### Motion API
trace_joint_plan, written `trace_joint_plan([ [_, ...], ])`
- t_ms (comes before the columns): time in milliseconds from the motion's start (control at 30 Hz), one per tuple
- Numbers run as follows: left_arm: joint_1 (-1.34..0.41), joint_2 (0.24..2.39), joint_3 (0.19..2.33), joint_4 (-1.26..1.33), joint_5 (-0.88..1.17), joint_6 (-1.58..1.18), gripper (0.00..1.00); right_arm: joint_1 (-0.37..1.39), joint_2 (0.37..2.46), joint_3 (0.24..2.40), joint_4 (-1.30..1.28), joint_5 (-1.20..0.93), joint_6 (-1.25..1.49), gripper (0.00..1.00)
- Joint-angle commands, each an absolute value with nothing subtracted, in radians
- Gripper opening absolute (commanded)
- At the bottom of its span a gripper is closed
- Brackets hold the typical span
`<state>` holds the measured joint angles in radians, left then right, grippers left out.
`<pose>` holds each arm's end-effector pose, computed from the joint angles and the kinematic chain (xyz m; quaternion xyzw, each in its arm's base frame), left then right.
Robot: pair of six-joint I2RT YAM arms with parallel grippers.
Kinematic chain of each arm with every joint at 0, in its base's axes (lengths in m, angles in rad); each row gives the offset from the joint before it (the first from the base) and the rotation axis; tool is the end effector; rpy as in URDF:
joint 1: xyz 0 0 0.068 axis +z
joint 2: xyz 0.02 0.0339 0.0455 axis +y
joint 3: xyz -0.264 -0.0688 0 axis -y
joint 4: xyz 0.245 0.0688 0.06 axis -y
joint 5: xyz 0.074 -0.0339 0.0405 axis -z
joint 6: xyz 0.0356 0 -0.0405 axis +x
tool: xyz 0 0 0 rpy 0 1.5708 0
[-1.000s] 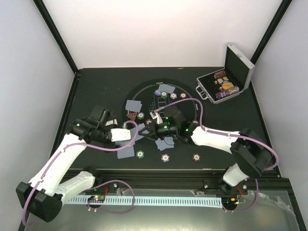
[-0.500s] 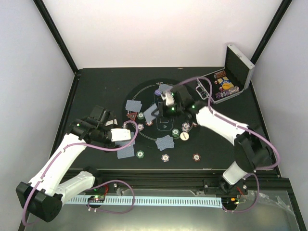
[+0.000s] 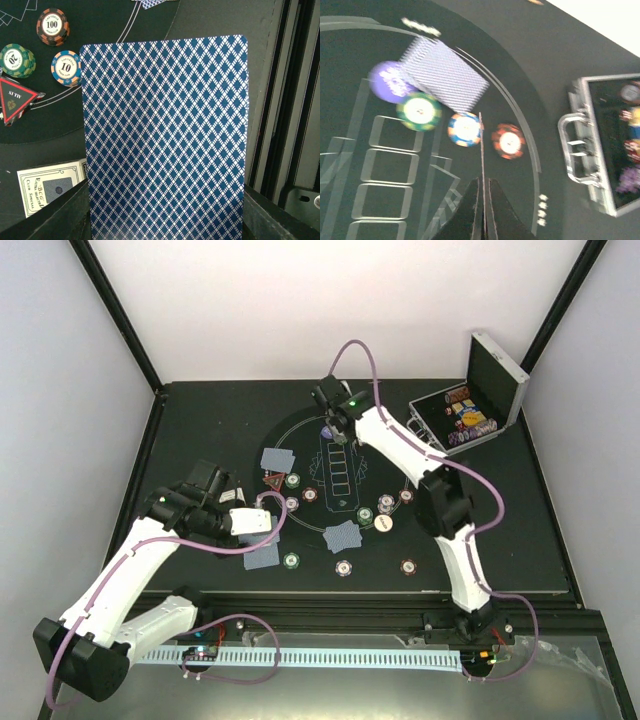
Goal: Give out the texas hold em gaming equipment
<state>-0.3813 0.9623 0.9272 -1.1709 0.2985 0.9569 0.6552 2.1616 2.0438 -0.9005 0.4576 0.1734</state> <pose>0.1396 -0.0672 0.2806 0.6244 0.7461 -0.0893 0.2135 0.3846 0.2757 0.2734 -0.1635 0.9247 -0.0928 0.3310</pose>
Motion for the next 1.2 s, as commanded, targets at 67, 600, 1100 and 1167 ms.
trace_joint_plan([
  [67, -0.383, 0.954, 0.963, -1.192, 0.296, 0.955, 0.02, 0.692, 2.328, 2.153, -1.213, 0.859, 0.223, 0.01],
  [600, -0.383, 0.963, 0.966, -1.184, 0.290, 0.957, 0.02, 0.772, 2.526, 2.265, -1.259, 0.700, 0.247, 0.12],
  [1100, -0.383, 0.968, 0.976, -1.190, 0.292, 0.957, 0.01, 0.761, 2.537, 2.348, -1.174, 0.329, 0.310, 0.45],
  [1167, -0.383, 0.965, 0.976, -1.190, 0.290, 0.959, 0.02, 0.750, 2.509, 2.325, -1.148, 0.260, 0.328, 0.47],
])
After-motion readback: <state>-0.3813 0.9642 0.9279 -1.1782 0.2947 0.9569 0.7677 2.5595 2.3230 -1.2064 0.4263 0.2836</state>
